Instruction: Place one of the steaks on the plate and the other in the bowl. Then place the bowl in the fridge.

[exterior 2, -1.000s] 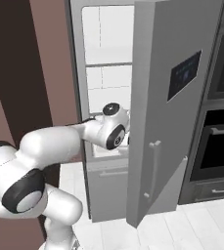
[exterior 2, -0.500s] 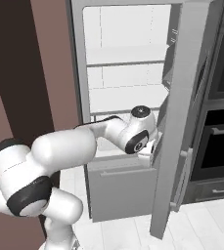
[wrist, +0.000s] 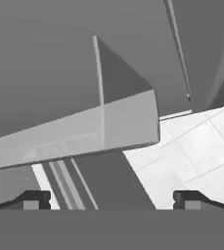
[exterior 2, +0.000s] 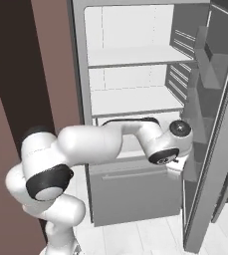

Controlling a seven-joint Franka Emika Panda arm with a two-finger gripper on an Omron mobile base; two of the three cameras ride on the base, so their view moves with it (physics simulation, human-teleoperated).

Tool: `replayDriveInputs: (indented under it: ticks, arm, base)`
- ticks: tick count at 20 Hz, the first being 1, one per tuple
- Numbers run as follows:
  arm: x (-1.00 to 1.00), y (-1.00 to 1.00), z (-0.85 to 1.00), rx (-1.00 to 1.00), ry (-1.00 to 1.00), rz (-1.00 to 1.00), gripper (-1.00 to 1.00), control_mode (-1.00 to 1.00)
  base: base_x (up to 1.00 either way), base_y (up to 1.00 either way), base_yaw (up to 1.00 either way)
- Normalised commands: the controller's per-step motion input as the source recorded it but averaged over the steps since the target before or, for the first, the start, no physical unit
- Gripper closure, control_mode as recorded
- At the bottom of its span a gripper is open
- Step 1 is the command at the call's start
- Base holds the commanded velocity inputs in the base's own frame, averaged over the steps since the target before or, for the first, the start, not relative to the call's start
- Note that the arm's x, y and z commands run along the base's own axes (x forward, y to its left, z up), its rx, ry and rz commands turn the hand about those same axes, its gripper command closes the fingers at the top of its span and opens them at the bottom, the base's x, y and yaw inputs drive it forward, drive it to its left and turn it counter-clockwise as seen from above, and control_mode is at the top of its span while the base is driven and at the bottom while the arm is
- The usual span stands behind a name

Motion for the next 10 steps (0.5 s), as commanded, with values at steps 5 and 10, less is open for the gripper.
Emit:
replayDriveInputs:
  ticks: [5, 10]
  arm:
    - [-0.81, -0.03, 0.99, 0.06, -0.14, 0.21, -1.0, -1.0]
    - [-0.94, 0.26, 0.83, 0.0, -0.05, 0.3, -1.0, -1.0]
  base:
    - [0.0, 0.0, 0.0]
    - [0.0, 0.0, 0.0]
